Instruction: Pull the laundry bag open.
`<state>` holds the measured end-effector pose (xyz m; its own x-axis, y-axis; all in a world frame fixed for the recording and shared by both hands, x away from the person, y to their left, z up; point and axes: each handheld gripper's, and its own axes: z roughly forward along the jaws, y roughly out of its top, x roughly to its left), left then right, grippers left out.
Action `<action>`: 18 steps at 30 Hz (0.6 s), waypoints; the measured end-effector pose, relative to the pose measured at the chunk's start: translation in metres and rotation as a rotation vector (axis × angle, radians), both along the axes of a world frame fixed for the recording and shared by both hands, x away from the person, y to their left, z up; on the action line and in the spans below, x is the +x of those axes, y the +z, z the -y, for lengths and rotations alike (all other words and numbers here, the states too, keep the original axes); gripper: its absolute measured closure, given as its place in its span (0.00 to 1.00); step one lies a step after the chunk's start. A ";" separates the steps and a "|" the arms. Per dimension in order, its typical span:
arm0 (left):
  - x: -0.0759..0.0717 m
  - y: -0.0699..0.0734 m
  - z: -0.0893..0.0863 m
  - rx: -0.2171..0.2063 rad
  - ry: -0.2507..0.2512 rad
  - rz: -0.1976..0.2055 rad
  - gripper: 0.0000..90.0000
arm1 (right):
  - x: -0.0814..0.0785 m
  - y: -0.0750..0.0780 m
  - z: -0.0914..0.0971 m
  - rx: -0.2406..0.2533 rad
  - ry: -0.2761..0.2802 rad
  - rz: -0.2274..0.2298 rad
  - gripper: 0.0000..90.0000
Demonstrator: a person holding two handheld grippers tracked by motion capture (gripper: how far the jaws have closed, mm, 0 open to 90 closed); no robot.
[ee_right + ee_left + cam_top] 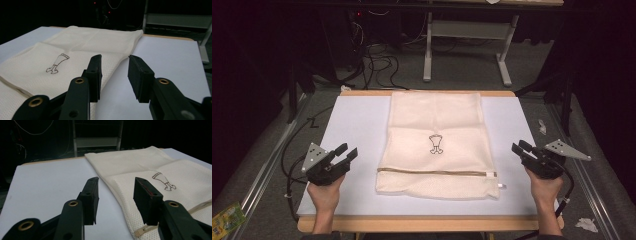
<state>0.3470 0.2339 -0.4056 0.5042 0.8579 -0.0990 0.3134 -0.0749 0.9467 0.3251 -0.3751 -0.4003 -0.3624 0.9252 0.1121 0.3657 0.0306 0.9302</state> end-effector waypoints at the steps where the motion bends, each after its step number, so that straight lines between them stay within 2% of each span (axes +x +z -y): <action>1: 0.000 0.000 -0.002 0.000 0.005 0.000 0.62 | -0.001 0.001 0.001 0.002 -0.003 0.010 0.72; 3: 0.001 0.001 -0.004 0.001 0.012 -0.001 0.62 | -0.007 0.004 0.006 0.001 -0.012 0.039 0.72; 6: 0.001 0.002 -0.009 0.000 0.022 0.002 0.62 | -0.008 0.004 0.009 -0.003 -0.032 0.037 0.72; 11: 0.002 0.000 -0.023 -0.032 0.066 0.005 0.61 | -0.010 0.001 0.019 0.014 -0.060 0.033 0.70; 14: 0.002 -0.001 -0.025 -0.022 0.086 0.011 0.61 | -0.010 0.000 0.021 0.011 -0.068 0.034 0.69; 15: 0.002 -0.002 -0.026 -0.020 0.091 0.008 0.61 | -0.010 -0.001 0.023 0.009 -0.090 0.029 0.69; 18: 0.003 -0.006 -0.030 -0.018 0.104 0.000 0.61 | -0.010 -0.004 0.027 0.011 -0.111 0.026 0.69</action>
<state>0.3496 0.2637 -0.4115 0.4123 0.9038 -0.1149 0.3185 -0.0248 0.9476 0.3147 -0.4019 -0.4042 -0.2608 0.9586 0.1140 0.3415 -0.0188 0.9397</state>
